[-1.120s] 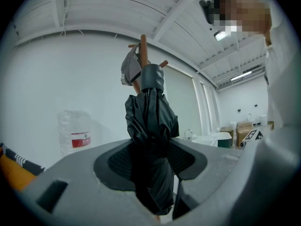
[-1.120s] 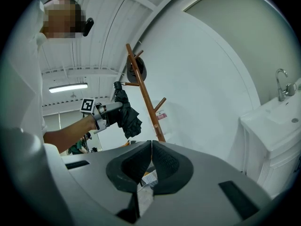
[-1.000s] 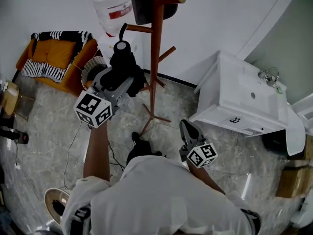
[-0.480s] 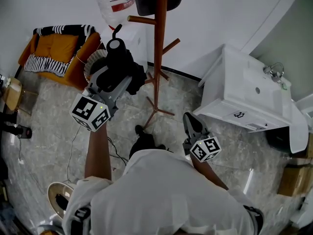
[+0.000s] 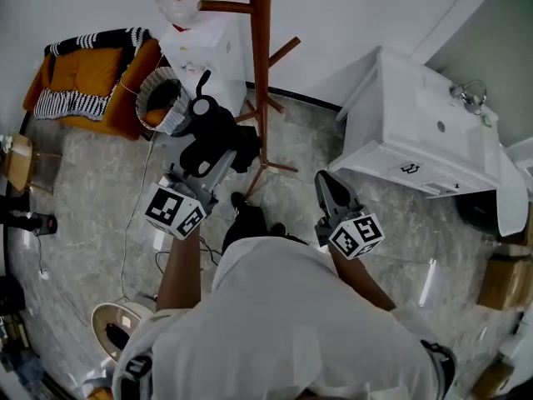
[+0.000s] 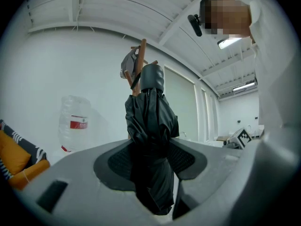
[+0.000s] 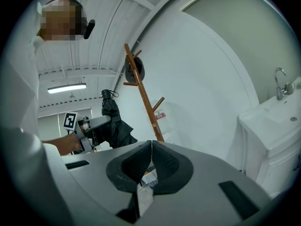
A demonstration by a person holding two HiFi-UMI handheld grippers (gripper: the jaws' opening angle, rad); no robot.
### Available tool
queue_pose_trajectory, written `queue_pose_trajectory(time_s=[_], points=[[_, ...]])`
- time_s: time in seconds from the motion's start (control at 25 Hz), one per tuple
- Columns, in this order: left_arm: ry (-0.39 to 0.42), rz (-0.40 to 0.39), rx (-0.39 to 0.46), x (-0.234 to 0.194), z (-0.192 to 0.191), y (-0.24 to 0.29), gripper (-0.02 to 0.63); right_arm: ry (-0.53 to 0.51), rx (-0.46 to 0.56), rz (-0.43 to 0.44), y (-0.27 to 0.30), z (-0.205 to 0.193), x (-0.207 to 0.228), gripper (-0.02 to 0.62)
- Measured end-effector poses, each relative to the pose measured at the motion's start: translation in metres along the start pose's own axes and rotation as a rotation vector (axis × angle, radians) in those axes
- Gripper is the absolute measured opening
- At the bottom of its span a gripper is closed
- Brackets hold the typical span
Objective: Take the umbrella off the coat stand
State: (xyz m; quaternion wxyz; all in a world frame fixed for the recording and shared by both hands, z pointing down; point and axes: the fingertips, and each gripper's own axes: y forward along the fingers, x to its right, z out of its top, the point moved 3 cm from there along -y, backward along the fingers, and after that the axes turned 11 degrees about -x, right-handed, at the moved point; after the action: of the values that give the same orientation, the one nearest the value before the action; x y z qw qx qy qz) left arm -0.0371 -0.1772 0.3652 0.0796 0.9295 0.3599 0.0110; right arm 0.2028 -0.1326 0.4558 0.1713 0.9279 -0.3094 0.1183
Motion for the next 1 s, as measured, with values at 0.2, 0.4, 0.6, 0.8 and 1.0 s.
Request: queue_pose_trajectory(time_s=[0.2,0.4,0.6,0.8,1.0], points=[[-0.013,-0.009,-0.015,0.019,-0.031,0.003,0.215,-0.032,-0.012,-0.010,-0.003,-0.005,-0.004,0.015],[-0.016,0.023,-0.004,0.029,-0.054,0.001,0.215,-0.044,-0.005,-0.024,-0.004,-0.008,-0.005,0.015],[-0.048,0.024,-0.041,0.031,-0.081,0.002,0.215,-0.065,-0.019,-0.011,0.001,-0.011,-0.008,0.015],[-0.069,0.026,-0.081,0.035,-0.111,0.002,0.215,-0.056,-0.033,-0.009,0.005,-0.019,-0.009,0.015],[-0.093,0.038,-0.087,0.035,-0.123,-0.001,0.215,-0.058,-0.053,-0.022,0.016,-0.026,-0.006,0.015]])
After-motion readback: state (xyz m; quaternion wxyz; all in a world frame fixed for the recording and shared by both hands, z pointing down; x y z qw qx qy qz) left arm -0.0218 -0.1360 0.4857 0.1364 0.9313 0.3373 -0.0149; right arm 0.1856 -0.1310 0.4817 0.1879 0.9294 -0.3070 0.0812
